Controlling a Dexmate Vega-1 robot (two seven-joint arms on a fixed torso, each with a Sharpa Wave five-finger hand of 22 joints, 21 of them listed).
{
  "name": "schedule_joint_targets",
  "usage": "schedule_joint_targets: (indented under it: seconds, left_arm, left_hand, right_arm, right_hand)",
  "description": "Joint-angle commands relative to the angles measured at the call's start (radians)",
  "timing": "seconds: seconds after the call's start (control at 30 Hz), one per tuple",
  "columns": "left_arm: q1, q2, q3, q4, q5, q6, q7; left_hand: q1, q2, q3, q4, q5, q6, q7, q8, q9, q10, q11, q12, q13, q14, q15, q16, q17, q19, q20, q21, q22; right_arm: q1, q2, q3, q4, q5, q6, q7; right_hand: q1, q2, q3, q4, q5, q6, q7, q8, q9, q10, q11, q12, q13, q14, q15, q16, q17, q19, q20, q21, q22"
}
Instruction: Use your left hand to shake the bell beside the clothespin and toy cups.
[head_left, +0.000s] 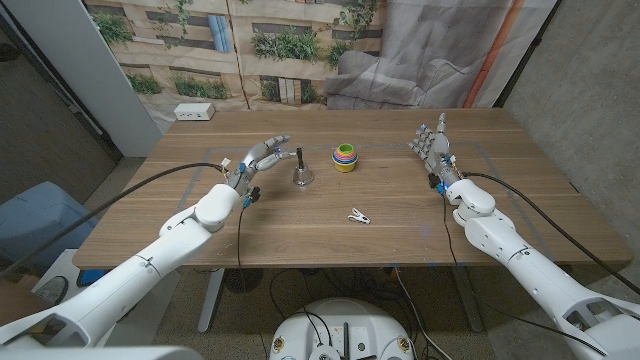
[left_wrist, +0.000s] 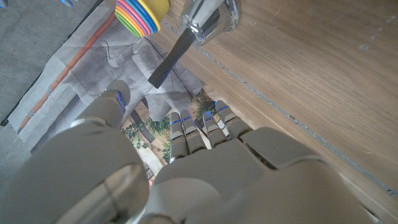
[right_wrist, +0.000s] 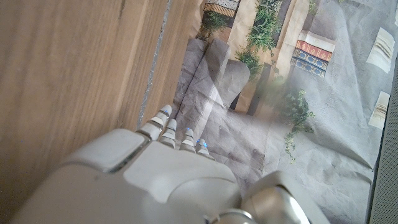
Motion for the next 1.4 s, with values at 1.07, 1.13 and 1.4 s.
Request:
schedule_joint_targets:
  seconds: [1.07,1.13,1.4]
  left_arm:
    - [-0.106,-0.136,0.107,0.157,0.094,-0.006,0.069]
    - [-0.107,-0.14,0.109,0.163,0.106,-0.014,0.085]
    - [-0.096,-0.147,0.102,0.161,0.124,-0.011,0.132]
  left_hand:
    - [0.171,0.038,-0.053,0.012,-0.001,0.297,0.058,-0.008,0.002,0.326,0.031,0.014,-0.004,0.179,-0.026,0.014,-0.001,0.045,-0.007,0.011,0.007]
    - [0.183,0.04,-0.062,0.013,-0.002,0.335,0.068,-0.007,0.003,0.362,0.028,0.015,-0.004,0.192,-0.03,0.012,-0.001,0.052,-0.008,0.011,0.007]
    - [0.215,0.043,-0.088,0.014,-0.004,0.433,0.074,-0.01,0.004,0.452,0.01,0.012,-0.004,0.247,-0.056,0.014,-0.001,0.096,-0.016,0.018,0.008]
  right_arm:
    - [0.0,0.0,0.0,0.001,0.001,0.001,0.002]
    - [0.0,0.0,0.0,0.001,0.001,0.001,0.002]
    - [0.0,0.0,0.0,0.0,0.0,0.001,0.002]
  right_hand:
    - [0.003,0.099,-0.006,-0.002,0.005,-0.022,0.0,0.006,0.005,-0.005,0.001,0.005,0.001,-0.004,-0.001,0.008,0.004,0.007,0.0,0.006,0.003]
    - [0.003,0.099,-0.006,-0.002,0.005,-0.022,0.0,0.006,0.005,-0.005,0.001,0.005,0.001,-0.004,-0.001,0.008,0.004,0.007,0.0,0.006,0.003]
    - [0.002,0.099,-0.006,-0.002,0.005,-0.022,0.0,0.006,0.005,-0.005,-0.001,0.005,0.001,-0.003,-0.001,0.008,0.004,0.007,0.001,0.006,0.003]
